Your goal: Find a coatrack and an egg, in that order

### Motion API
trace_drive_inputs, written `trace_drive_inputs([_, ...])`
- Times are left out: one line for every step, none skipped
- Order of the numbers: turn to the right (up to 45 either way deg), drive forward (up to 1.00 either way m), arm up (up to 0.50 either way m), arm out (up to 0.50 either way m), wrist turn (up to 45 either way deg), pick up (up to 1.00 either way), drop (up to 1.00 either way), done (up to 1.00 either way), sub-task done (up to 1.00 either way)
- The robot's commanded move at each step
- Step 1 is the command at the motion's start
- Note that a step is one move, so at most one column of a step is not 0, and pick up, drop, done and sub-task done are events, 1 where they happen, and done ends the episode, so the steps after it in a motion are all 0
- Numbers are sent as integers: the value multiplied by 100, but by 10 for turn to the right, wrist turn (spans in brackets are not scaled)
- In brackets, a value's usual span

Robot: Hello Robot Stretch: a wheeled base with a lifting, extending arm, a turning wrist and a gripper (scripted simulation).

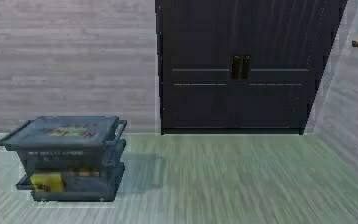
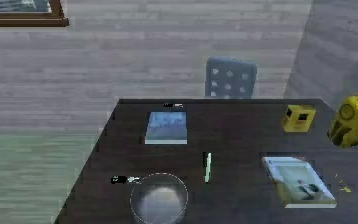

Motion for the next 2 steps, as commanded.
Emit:
trace_drive_inputs([-450,0,0,0,0,0,0,0,0])
trace_drive_inputs([-420,0,0,0,0,0,0,0,0])
